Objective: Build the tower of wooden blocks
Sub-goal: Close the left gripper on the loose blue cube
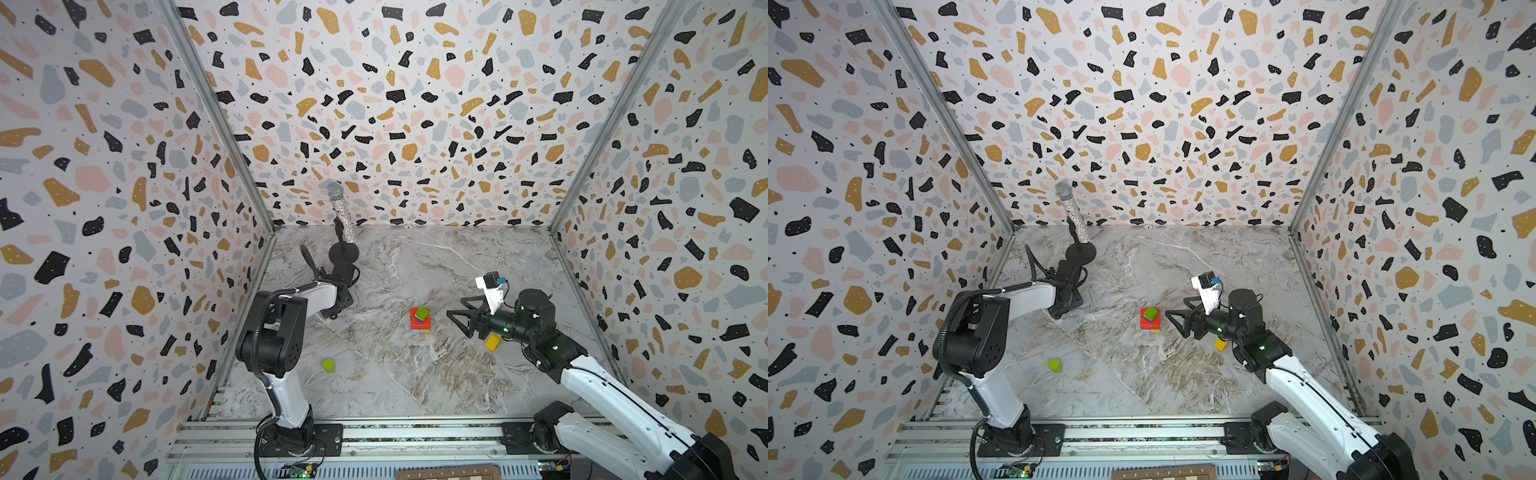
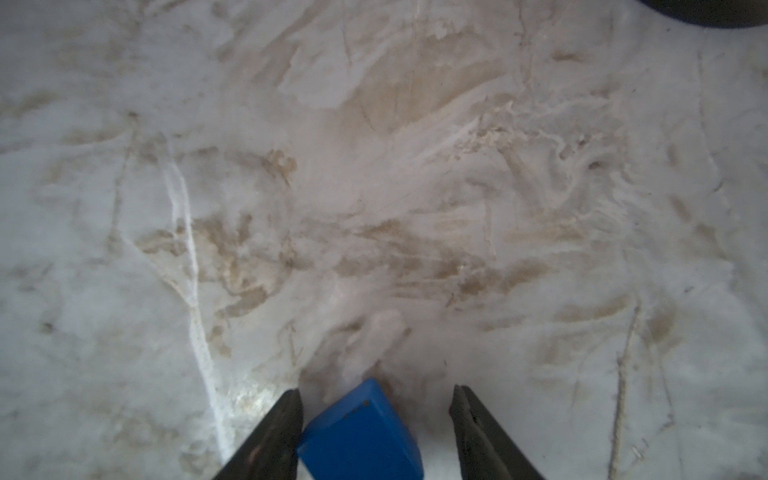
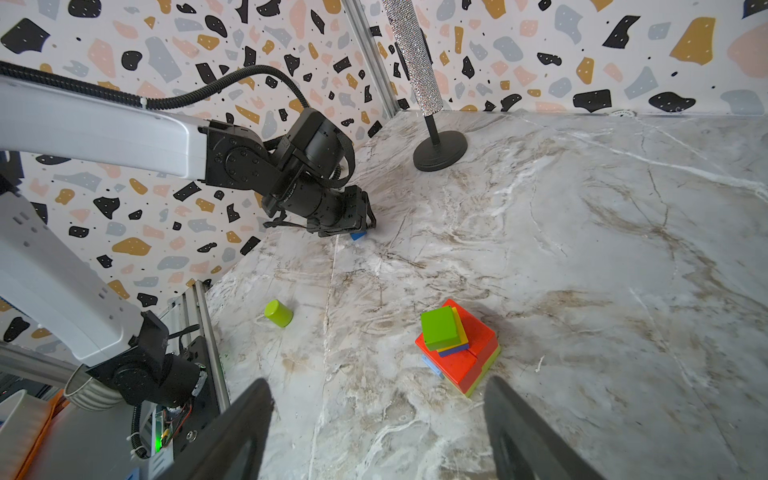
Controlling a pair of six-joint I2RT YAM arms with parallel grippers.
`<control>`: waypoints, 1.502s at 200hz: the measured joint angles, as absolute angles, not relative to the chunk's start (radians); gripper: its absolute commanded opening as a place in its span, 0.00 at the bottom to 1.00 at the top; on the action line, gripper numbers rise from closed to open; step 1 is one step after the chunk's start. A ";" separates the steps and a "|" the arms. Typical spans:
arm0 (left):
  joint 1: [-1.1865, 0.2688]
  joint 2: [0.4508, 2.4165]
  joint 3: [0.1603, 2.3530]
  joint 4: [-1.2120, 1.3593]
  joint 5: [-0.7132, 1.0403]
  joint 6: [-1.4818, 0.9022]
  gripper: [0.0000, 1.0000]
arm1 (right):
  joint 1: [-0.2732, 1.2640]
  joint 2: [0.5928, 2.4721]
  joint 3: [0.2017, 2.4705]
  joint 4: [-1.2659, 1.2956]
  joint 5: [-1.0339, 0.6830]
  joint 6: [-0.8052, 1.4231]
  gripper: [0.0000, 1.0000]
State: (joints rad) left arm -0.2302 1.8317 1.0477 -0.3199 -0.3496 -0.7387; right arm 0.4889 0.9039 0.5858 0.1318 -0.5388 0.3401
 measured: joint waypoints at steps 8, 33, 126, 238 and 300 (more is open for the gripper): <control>-0.230 1.838 1.057 -0.323 -0.350 -0.737 0.58 | 0.489 0.904 0.586 0.132 -0.538 0.340 0.82; -0.230 1.858 1.082 -0.325 -0.345 -0.735 0.58 | 0.489 0.904 0.586 0.131 -0.538 0.340 0.82; -0.231 1.885 1.115 -0.318 -0.337 -0.731 0.55 | 0.489 0.904 0.586 0.131 -0.538 0.340 0.81; -0.232 1.792 0.985 -0.269 -0.327 -0.717 0.39 | 0.488 0.915 0.585 0.134 -0.538 0.340 0.81; -0.232 1.792 0.992 -0.277 -0.321 -0.707 0.18 | 0.488 0.915 0.585 0.133 -0.538 0.340 0.81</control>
